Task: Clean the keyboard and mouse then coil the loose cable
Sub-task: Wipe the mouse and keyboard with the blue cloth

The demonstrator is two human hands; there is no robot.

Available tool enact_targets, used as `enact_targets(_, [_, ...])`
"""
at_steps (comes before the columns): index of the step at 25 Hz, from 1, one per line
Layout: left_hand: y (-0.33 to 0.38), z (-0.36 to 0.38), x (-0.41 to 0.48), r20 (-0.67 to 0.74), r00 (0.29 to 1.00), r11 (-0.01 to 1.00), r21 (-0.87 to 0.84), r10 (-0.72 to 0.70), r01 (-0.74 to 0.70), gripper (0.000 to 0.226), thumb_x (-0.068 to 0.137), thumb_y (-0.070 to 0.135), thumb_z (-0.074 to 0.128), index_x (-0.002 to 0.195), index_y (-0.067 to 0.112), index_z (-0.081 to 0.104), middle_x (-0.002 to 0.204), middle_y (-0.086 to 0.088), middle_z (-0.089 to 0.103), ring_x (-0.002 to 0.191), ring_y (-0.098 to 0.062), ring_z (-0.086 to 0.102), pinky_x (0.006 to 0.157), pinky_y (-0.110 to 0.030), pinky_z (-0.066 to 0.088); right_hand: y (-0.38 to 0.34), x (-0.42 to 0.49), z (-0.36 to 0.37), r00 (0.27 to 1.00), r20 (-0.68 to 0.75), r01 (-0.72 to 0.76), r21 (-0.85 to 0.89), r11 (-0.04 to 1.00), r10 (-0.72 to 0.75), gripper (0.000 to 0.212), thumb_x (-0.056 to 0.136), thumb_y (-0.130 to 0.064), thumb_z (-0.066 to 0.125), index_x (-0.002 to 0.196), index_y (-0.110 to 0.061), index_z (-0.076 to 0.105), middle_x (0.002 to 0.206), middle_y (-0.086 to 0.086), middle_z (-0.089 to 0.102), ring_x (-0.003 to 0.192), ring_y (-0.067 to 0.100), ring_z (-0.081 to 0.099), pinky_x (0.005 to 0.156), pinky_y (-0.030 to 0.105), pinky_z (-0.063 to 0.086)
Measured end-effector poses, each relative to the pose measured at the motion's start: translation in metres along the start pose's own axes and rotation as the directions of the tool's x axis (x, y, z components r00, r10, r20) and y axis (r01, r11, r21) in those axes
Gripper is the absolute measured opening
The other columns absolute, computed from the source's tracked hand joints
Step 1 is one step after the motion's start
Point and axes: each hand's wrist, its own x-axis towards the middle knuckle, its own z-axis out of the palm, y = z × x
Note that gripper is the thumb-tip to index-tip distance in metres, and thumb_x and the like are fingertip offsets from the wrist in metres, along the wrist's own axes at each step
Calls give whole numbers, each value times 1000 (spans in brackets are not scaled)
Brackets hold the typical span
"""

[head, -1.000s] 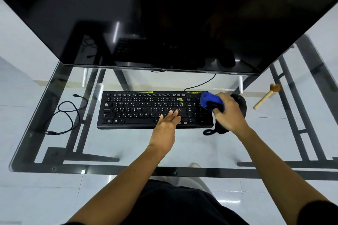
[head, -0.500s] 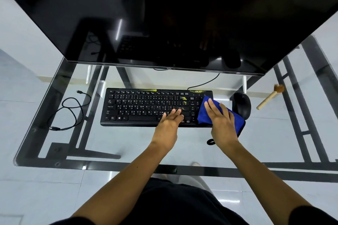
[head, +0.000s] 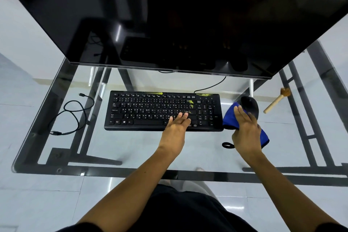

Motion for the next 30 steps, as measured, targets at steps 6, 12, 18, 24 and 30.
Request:
enact_targets(6, [-1, -2, 0, 13, 1000, 1000, 0, 10, -10, 59, 91, -8, 46, 143, 17, 33, 159, 1, 16, 147, -13, 9, 119, -30, 3, -32, -4, 17, 974, 132, 201, -133, 971, -183, 94, 79, 12, 52, 151, -25, 4, 158, -12, 10, 145, 26, 10, 117, 48, 17])
enact_targets(12, [-1, -1, 1, 11, 1000, 1000, 1, 9, -9, 62, 90, -11, 47, 143, 17, 33, 159, 1, 15, 147, -12, 7, 119, -30, 3, -10, -10, 11, 988, 127, 112, -205, 972, -87, 88, 82, 9, 50, 151, -24, 7, 157, -14, 14, 145, 24, 11, 116, 46, 20])
enact_targets(18, [0, 1, 0, 4, 1000, 1000, 19, 20, -20, 62, 89, -12, 47, 143, 16, 33, 159, 0, 15, 147, -14, 7, 119, -32, 3, -1, -10, -4, 998, 8, 62, 25, 998, -63, 81, 76, 15, 50, 146, -23, 32, 149, -7, 38, 142, 25, 23, 110, 45, 25])
enact_targets(24, [2, -1, 1, 10, 1000, 1000, 8, -3, 3, 64, 88, -14, 48, 143, 17, 35, 159, 1, 16, 147, -13, 8, 120, -31, 4, -22, 15, 5, 969, 147, 221, -176, 959, -196, 83, 81, 5, 53, 150, -26, 20, 157, -16, 17, 142, 24, 17, 114, 47, 21])
enact_targets(30, [9, -2, 0, -6, 998, 999, 3, -54, 54, 68, 84, -18, 48, 141, 16, 37, 158, 3, 17, 147, -12, 9, 119, -29, 3, -2, -6, 6, 950, 140, 302, -198, 933, -278, 81, 77, 6, 56, 146, -28, 31, 155, -16, 24, 142, 25, 23, 111, 49, 20])
